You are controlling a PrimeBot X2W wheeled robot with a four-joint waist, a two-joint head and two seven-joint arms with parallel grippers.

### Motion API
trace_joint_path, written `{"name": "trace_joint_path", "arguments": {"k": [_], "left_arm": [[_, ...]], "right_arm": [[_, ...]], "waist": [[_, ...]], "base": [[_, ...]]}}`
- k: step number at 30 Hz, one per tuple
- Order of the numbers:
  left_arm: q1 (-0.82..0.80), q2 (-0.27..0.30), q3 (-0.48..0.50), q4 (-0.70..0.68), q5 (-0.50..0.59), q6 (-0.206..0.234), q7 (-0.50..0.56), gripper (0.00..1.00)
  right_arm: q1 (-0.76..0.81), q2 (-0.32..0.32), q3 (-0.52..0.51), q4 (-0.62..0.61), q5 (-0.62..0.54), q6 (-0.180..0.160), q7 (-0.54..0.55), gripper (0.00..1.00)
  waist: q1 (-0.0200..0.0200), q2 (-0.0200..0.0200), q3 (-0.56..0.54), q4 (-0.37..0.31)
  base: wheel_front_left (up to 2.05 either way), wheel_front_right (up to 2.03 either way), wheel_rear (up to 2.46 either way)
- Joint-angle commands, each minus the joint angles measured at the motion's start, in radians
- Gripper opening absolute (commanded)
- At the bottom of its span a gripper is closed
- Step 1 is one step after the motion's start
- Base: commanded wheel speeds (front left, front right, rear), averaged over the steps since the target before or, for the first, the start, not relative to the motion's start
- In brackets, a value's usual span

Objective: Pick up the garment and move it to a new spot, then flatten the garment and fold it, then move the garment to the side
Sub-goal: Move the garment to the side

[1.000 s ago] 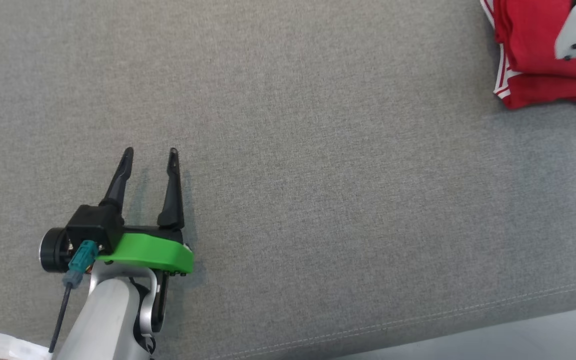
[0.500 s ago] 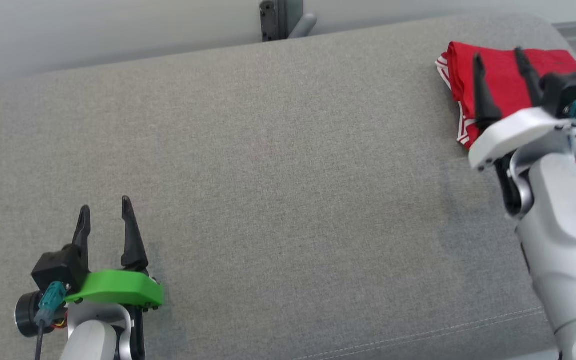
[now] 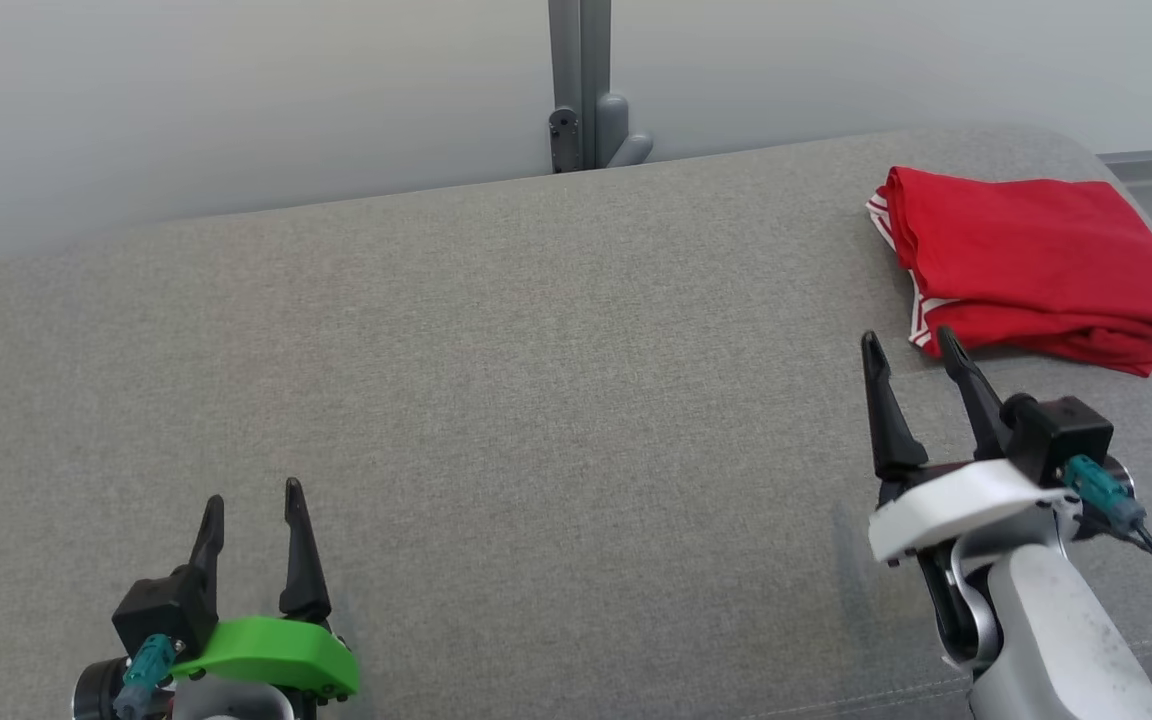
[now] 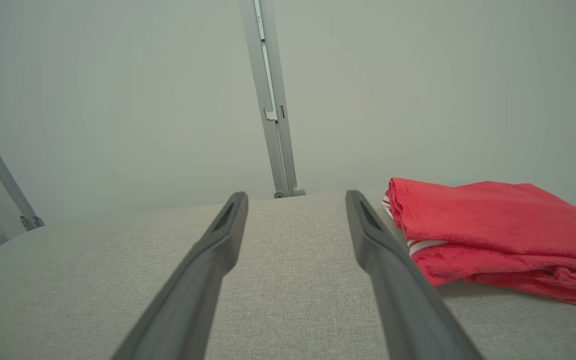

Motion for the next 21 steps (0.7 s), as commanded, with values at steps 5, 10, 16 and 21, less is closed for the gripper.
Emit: {"name": "trace_joint_path", "arguments": {"k": [5,10,16,21], "left_arm": [[0.023,-0.014,-0.010,0.009,0.018,-0.011,-0.004,1.00],[0.033,-0.027,-0.016,0.014,0.037,-0.017,-0.004,1.00],[0.044,-0.032,-0.007,0.016,0.055,-0.005,-0.004,1.00],[0.058,-0.033,0.001,0.020,0.068,-0.004,-0.004,1.00]], "right_arm": [[0.111,0.014,-0.005,-0.067,-0.027,-0.002,-0.003,1.00],[0.203,0.017,0.025,-0.124,0.002,-0.002,0.002,1.00],[0.235,0.017,0.037,-0.123,0.027,-0.002,0.003,1.00],[0.243,0.017,0.023,-0.122,0.017,-0.002,0.002,1.00]], "waist": [[0.0001,0.0098,-0.017,0.031],[0.0001,0.0098,-0.027,0.046],[0.0001,0.0098,-0.034,0.049],[0.0001,0.0098,-0.040,0.049]], "base": [[0.00,0.00,0.00],[0.00,0.00,0.00],[0.00,0.00,0.00],[0.00,0.00,0.00]]}}
